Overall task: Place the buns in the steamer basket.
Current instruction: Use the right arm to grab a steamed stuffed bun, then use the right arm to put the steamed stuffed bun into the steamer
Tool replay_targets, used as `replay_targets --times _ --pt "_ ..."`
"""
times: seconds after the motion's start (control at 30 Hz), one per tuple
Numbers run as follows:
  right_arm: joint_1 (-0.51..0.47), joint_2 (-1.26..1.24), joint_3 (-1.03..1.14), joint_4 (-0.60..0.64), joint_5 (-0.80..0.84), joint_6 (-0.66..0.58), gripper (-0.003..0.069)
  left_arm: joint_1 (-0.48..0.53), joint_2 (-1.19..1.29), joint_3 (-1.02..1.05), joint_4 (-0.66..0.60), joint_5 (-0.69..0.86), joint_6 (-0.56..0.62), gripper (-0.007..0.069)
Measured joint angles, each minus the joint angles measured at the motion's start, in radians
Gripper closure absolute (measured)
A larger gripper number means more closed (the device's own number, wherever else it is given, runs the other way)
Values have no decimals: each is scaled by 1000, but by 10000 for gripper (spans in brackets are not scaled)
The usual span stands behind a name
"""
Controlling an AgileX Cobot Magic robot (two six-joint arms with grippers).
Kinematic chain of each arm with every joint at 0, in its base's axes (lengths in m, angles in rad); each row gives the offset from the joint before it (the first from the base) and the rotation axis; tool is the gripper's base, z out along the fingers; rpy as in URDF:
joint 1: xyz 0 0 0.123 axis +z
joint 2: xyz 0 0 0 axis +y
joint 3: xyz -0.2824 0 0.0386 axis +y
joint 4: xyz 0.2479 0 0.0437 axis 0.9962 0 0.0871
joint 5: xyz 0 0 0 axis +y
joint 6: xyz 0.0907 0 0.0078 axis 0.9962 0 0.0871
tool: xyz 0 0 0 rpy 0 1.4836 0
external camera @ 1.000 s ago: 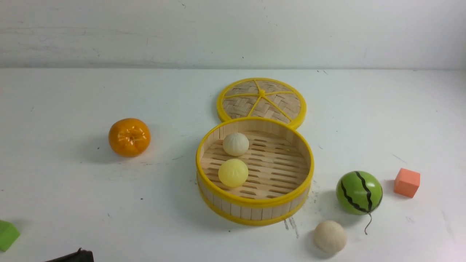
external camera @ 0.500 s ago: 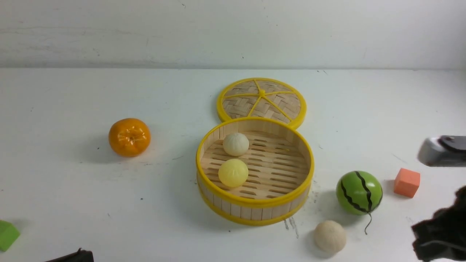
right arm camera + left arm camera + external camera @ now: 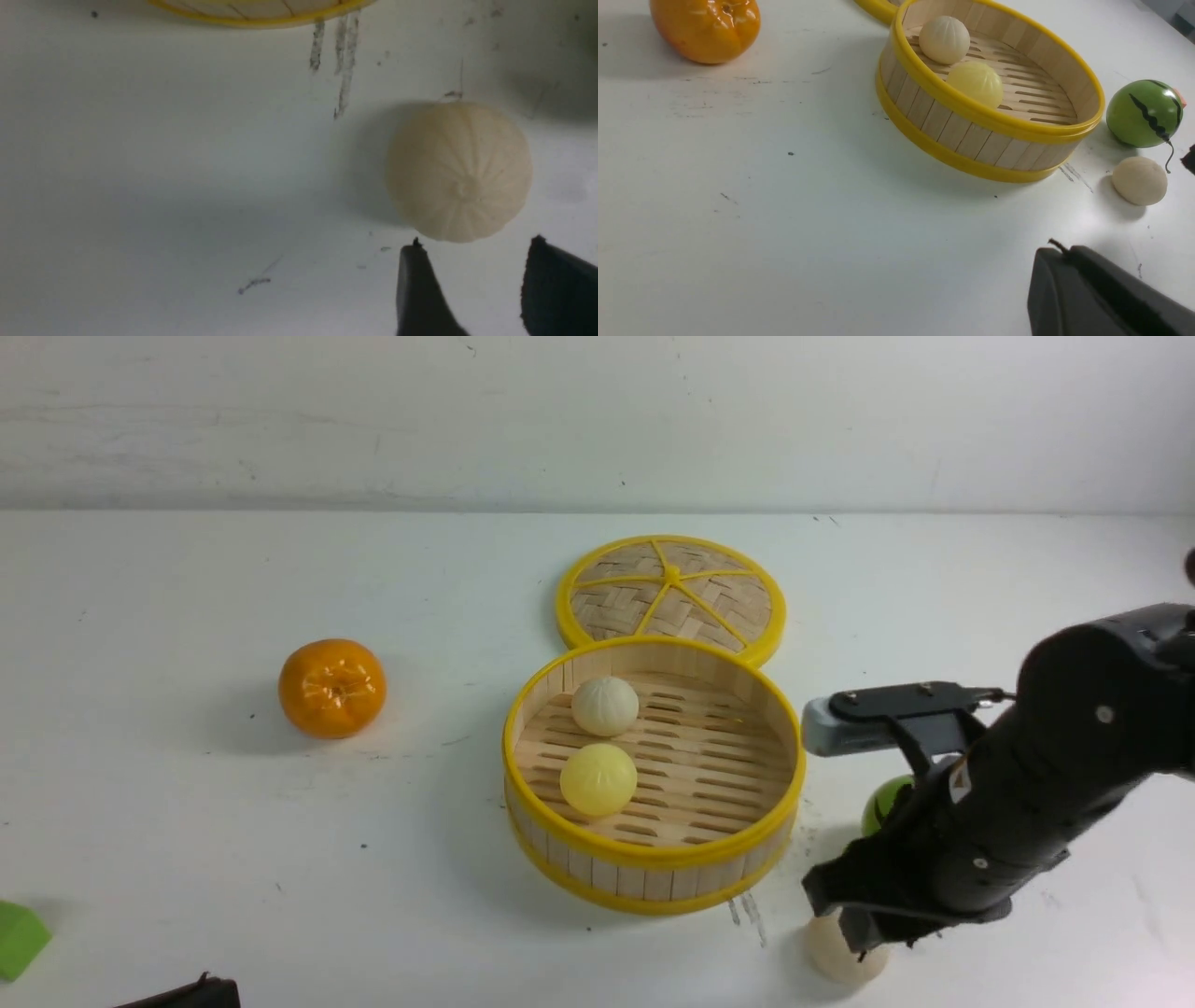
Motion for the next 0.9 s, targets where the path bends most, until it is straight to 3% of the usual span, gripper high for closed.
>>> replay_targets --times 0.2,0.7,0.9 --pt "0 66 -22 -9 -51 2 307 0 0 0 0 0 0 621" --pt "0 132 -25 -59 -108 9 463 0 0 0 0 0 0 620" --pt "0 132 -26 -60 -97 -7 631 0 0 0 0 0 0 620"
